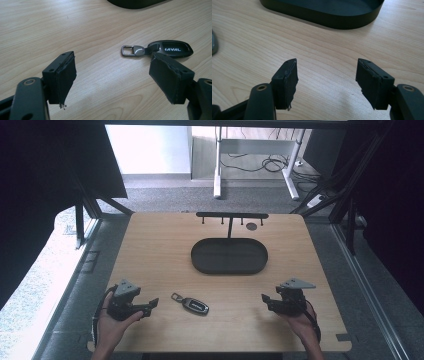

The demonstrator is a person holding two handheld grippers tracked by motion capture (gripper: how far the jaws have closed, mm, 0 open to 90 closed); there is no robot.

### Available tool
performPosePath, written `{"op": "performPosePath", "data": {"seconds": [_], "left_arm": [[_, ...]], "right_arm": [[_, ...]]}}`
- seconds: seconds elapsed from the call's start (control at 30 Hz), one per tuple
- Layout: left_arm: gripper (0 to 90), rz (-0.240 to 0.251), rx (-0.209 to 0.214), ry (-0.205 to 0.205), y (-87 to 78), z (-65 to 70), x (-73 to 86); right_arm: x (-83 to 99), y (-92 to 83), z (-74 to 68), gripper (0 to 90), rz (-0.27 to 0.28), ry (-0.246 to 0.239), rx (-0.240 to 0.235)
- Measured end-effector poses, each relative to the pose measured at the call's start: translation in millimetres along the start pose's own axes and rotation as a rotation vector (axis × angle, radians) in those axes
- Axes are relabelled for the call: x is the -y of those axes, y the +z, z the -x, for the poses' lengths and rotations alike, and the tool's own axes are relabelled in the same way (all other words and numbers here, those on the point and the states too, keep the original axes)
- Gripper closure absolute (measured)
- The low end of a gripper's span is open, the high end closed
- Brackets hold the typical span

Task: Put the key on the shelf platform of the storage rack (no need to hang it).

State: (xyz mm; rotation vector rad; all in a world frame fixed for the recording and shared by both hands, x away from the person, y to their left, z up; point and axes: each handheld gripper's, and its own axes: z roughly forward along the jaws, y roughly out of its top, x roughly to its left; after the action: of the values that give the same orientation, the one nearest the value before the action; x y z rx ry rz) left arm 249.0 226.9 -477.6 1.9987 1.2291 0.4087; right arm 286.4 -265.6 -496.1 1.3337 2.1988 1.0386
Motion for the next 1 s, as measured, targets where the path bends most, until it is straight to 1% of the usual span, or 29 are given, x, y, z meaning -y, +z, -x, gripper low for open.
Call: {"op": "performPosePath", "data": {"seconds": [0.07,0.13,0.2,0.3,0.37,0.43,0.47,0.5,0.6,0.77,0.87,1.0], "left_arm": [[21.8,0.002,0.0,-0.003,-0.5,-0.1,-0.1],[21.8,0.002,0.0,-0.004,-0.4,-0.3,0.0],[21.8,0.0,-0.001,-0.005,0.0,-0.5,0.1],[21.8,-0.001,-0.004,-0.006,-0.1,-1.0,0.1],[21.9,0.0,-0.004,-0.007,-0.8,-1.8,0.2],[21.8,0.0,-0.005,-0.006,-1.1,-1.9,0.2],[21.8,0.001,-0.004,-0.005,-1.3,-2.0,0.2],[21.8,0.002,-0.001,-0.004,-1.5,-2.1,0.2],[21.8,0.002,0.0,-0.003,-1.6,-1.9,0.2],[21.8,0.002,0.003,-0.004,-1.5,-0.7,0.1],[21.8,0.0,0.003,-0.002,-1.0,-1.1,0.3],[21.8,0.0,0.003,-0.002,-1.0,-0.8,0.3]], "right_arm": [[-3.2,-2.7,-2.1,38.0,0.006,0.008,-0.017],[-4.6,-2.9,-3.4,38.2,0.002,0.007,-0.02],[-9.3,-3.0,-6.4,39.4,-0.007,-0.011,-0.038],[-13.0,-3.8,-8.5,39.7,-0.013,-0.018,-0.047],[-19.3,-6.0,-12.4,40.4,-0.01,-0.04,-0.055],[-21.4,-6.8,-14.2,40.5,-0.014,-0.049,-0.06],[-23.4,-7.5,-16.0,40.7,-0.018,-0.062,-0.063],[-27.1,-8.9,-20.3,41.7,-0.032,-0.08,-0.073],[-31.9,-10.3,-26.2,42.4,-0.043,-0.102,-0.096],[-37.0,-9.8,-33.2,42.3,-0.064,-0.126,-0.105],[-43.2,-9.0,-39.6,41.8,-0.09,-0.159,-0.112],[-49.9,-10.1,-43.6,41.7,-0.103,-0.174,-0.118]]}}
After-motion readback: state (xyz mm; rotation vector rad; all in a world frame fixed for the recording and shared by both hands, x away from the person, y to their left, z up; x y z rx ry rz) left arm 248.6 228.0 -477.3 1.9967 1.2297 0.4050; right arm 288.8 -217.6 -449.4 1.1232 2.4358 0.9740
